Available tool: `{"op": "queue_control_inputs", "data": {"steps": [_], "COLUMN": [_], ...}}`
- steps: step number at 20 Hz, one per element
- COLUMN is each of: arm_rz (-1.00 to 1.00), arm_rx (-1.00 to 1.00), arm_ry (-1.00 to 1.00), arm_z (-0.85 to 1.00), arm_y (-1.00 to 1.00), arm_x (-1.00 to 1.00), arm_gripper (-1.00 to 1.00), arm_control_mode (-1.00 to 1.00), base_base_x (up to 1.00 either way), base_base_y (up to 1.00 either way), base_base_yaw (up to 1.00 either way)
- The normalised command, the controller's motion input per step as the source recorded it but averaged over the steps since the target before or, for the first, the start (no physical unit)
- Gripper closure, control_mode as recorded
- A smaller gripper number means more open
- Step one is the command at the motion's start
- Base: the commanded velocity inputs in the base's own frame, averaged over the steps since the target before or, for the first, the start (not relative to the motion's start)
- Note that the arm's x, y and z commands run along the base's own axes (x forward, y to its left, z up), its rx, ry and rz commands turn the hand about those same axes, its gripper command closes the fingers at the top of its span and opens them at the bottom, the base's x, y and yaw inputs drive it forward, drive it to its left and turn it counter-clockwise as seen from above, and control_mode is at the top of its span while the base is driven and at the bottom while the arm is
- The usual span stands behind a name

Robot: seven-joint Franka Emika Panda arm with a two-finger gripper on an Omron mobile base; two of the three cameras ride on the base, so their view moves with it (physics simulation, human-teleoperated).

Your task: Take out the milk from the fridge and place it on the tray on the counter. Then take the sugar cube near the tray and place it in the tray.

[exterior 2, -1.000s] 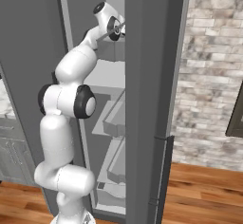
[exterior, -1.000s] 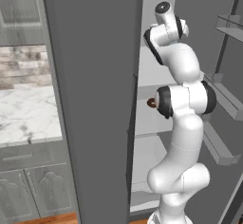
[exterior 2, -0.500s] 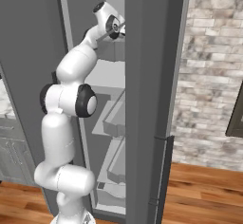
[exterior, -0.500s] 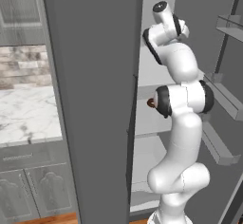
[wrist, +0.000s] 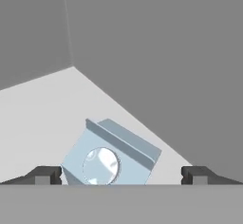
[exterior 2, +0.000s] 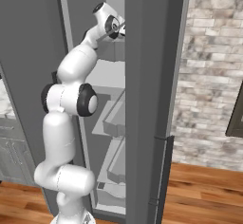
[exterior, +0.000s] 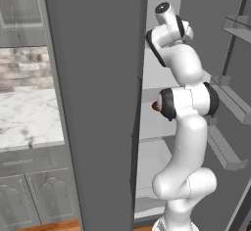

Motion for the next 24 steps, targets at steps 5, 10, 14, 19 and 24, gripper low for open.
{"op": "queue_control_inputs", "data": {"steps": [5, 10, 14, 19, 24], "arm_rz": [0.0, 0.0, 0.0, 0.0, 0.0], "arm_rx": [0.0, 0.0, 0.0, 0.0, 0.0], "arm_ry": [0.0, 0.02, 0.03, 0.02, 0.0], "arm_z": [-0.14, -0.18, -0.21, -0.24, -0.16], "arm_y": [-0.03, 0.0, 0.0, 0.0, -0.08], "arm_x": [0.1, 0.1, 0.13, 0.18, 0.05], "arm_gripper": [-1.0, -1.0, -1.0, 1.0, 1.0], "arm_control_mode": [-1.0, -1.0, -1.0, -1.0, -1.0], "base_base_x": [0.0, 0.0, 0.0, 0.0, 0.0], "base_base_y": [0.0, 0.0, 0.0, 0.0, 0.0], "base_base_yaw": [0.0, 0.0, 0.0, 0.0, 0.0]}}
